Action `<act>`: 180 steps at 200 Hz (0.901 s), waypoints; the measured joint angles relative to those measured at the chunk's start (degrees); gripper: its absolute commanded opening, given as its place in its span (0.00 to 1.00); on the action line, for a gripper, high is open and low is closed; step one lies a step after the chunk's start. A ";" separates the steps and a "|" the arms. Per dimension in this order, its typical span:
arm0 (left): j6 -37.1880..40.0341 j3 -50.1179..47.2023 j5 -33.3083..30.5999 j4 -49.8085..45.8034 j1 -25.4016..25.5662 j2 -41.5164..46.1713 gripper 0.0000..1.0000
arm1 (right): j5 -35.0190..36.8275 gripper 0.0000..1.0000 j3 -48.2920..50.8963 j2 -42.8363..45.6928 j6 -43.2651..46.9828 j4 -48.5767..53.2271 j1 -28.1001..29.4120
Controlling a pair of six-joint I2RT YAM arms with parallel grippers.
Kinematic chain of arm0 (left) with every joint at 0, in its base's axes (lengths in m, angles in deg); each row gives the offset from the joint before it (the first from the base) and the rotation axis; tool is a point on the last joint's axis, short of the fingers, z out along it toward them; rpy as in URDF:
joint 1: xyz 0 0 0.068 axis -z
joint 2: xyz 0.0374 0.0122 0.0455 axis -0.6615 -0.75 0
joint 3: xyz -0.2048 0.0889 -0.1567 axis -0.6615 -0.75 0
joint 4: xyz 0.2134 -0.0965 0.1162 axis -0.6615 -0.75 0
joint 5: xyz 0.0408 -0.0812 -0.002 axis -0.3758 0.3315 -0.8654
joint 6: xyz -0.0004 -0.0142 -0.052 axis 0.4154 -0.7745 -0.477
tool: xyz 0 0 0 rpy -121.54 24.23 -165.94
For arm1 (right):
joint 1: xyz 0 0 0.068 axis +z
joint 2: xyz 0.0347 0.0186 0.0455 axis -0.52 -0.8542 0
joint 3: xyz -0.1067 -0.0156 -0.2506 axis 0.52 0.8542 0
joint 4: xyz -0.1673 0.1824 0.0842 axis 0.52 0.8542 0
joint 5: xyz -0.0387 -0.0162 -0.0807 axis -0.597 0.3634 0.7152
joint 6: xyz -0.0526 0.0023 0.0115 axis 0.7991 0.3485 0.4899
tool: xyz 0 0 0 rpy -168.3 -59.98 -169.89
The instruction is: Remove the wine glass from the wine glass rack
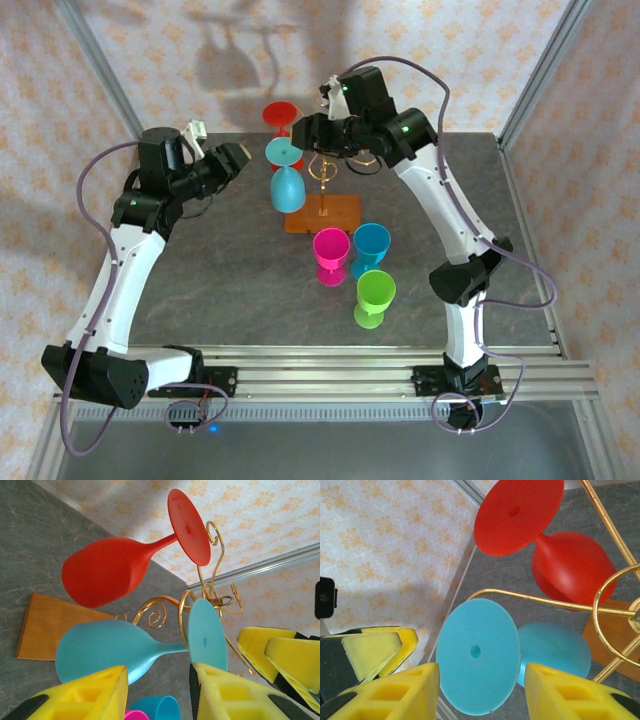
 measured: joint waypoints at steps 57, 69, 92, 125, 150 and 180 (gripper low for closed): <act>-0.37 -1.62 1.03 1.05 -0.48 0.15 0.37 | 0.57 0.46 -0.48 -0.15 -0.15 0.79 0.02; -0.50 -1.88 1.11 1.31 -0.48 0.37 0.37 | 1.18 0.46 -0.63 -0.15 -0.17 0.81 0.22; -0.55 -2.12 1.31 1.66 -0.72 0.87 0.37 | 3.56 0.45 -0.66 -0.09 -0.42 0.81 1.22; -1.33 -3.04 1.29 1.92 -1.57 1.95 0.37 | 8.59 0.46 3.21 4.33 -0.83 -0.39 4.94; -1.44 -3.74 1.07 2.03 -1.60 2.54 0.37 | 10.36 0.44 8.85 11.32 -3.19 -2.71 7.65; -0.90 -3.80 0.31 1.88 -1.60 3.50 0.37 | 16.90 0.47 15.30 18.58 -6.01 -7.48 11.15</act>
